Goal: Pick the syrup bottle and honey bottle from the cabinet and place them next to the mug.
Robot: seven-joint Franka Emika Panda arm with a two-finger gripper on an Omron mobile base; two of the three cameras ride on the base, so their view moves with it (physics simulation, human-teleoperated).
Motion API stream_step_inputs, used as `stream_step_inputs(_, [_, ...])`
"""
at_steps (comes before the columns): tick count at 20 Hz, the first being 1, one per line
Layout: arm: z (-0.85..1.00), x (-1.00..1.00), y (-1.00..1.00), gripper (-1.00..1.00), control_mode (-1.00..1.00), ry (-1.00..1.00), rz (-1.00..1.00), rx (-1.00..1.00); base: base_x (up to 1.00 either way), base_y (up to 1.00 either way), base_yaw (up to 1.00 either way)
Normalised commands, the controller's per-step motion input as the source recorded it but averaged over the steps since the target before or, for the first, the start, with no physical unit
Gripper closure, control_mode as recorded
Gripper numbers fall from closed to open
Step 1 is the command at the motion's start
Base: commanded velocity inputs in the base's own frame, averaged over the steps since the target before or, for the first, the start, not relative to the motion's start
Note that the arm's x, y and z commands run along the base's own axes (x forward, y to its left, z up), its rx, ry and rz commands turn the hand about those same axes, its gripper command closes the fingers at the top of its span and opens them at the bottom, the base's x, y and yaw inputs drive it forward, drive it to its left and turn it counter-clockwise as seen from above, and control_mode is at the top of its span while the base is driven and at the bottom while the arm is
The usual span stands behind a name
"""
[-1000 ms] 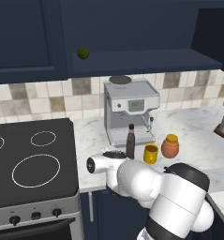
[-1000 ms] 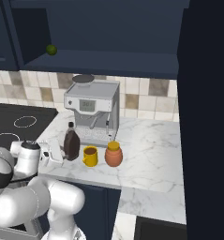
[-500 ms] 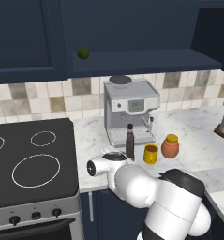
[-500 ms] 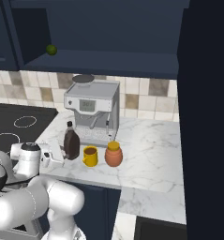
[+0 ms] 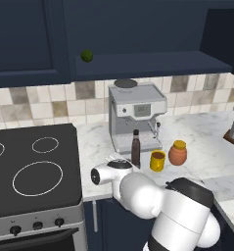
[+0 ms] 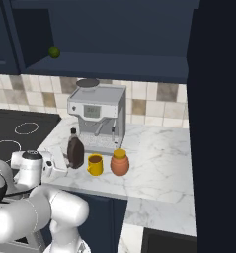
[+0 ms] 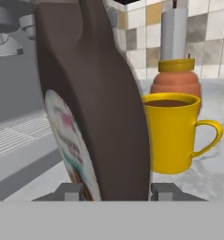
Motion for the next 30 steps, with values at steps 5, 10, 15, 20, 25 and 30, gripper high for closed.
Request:
stream_step_inputs(5, [0.0,0.0,0.0,-1.0,-1.0,0.0,0.0,0.0,0.0,0.0,0.0])
stream_step_inputs(10, [0.0,0.0,0.0,-1.0,-1.0,0.0,0.0,0.0,0.0,0.0,0.0])
stream_step_inputs(15, [0.0,0.0,0.0,-1.0,-1.0,0.0,0.0,0.0,0.0,0.0,0.0])
stream_step_inputs(20, [0.02,-0.03,0.0,-1.0,-1.0,-0.04,0.0,0.0,0.0,0.0,0.0])
stream_step_inputs(25, [0.47,-0.56,0.0,-1.0,-1.0,-0.12,-0.02,0.0,0.0,0.0,0.0])
stream_step_inputs(30, [0.8,-0.68,0.0,-1.0,-1.0,-0.07,-0.01,0.0,0.0,0.0,0.0])
